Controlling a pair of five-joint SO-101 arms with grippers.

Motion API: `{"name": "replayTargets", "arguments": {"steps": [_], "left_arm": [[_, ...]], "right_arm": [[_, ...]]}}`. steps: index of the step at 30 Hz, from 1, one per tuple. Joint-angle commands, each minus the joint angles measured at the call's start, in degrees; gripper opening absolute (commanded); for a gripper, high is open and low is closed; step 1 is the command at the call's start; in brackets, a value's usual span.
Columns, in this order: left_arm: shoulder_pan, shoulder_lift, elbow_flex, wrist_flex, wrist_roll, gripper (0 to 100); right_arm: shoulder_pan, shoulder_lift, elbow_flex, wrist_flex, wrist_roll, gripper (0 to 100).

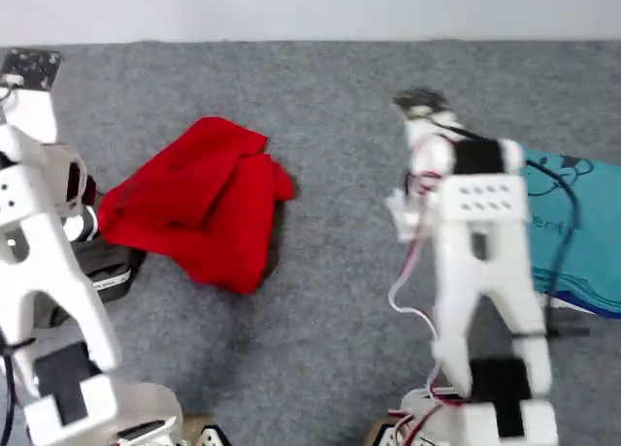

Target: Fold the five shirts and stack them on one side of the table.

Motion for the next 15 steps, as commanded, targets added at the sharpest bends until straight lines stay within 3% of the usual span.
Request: {"name": "replayTargets", "arguments": {"steps": [1,5,15], "left_arm": [[-0.70,-7.21,4.97,1.32,-0.44,14],[-0.62,-11.43,11.74,-0.26,-0.26,14],[-0.62,-20.92,25.01,-7.21,-0.09,14]], "right_arm": [[-5.05,7.96,-10.81,-1.71,-3.60,11.7],[-9.19,20.53,-23.74,-1.71,-6.95,21.4],[-16.92,46.81,-56.44,-1.27,-7.65,22.0]]}}
